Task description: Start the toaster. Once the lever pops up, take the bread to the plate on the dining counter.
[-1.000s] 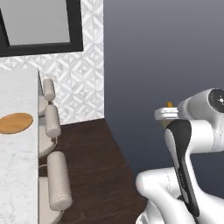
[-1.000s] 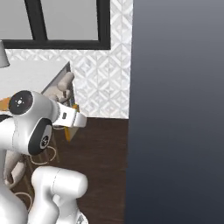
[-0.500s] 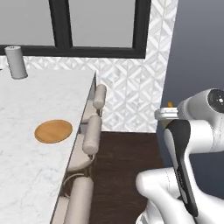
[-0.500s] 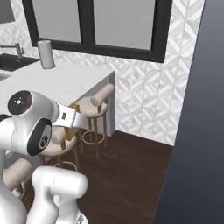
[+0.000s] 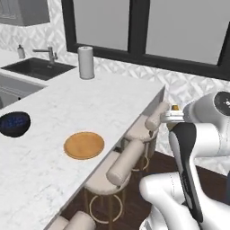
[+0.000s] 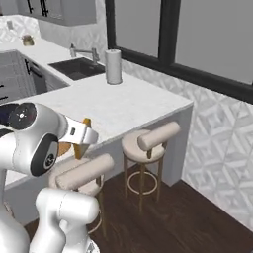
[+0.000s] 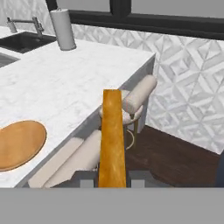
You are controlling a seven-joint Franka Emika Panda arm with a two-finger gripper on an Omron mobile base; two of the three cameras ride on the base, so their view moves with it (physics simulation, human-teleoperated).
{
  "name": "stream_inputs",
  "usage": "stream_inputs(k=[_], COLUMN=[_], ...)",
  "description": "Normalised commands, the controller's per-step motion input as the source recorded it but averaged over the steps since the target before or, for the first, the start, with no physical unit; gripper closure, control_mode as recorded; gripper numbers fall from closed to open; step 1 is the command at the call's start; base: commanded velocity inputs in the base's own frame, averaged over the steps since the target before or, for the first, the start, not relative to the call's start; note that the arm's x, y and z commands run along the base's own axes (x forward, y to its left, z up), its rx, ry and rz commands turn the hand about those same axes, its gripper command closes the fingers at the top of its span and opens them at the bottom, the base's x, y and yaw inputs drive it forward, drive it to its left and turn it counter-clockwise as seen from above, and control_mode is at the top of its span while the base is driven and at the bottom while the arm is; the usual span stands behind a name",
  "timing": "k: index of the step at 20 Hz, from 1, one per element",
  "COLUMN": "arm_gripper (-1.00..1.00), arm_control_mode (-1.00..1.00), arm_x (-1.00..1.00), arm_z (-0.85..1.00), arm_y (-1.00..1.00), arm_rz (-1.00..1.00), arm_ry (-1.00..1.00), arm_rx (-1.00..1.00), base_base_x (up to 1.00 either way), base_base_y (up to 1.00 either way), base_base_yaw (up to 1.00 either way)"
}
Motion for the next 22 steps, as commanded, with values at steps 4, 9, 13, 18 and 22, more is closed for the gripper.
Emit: stream_inputs(k=[4, 9, 13, 18, 22], arm_gripper=[1.00, 1.00, 1.00, 1.00, 1.00], arm_control_mode=[1.00, 1.00, 1.00, 1.00, 1.00], arm_x=[0.00, 0.00, 0.00, 0.00, 0.00], arm_z=[0.00, 0.00, 0.00, 0.00, 0.00], arm_y=[0.00, 0.00, 0.00, 0.00, 0.00], arm_rz=[0.00, 0.00, 0.00, 0.00, 0.00], arm_ry=[0.00, 0.00, 0.00, 0.00, 0.00], arm_rx=[0.00, 0.00, 0.00, 0.00, 0.00], base_base_x=[0.54, 0.33, 0.42, 0.39, 0.34], base_base_y=[-0.20, -0.30, -0.46, -0.34, -0.09], base_base_yaw=[0.92, 0.92, 0.75, 0.12, 0.00])
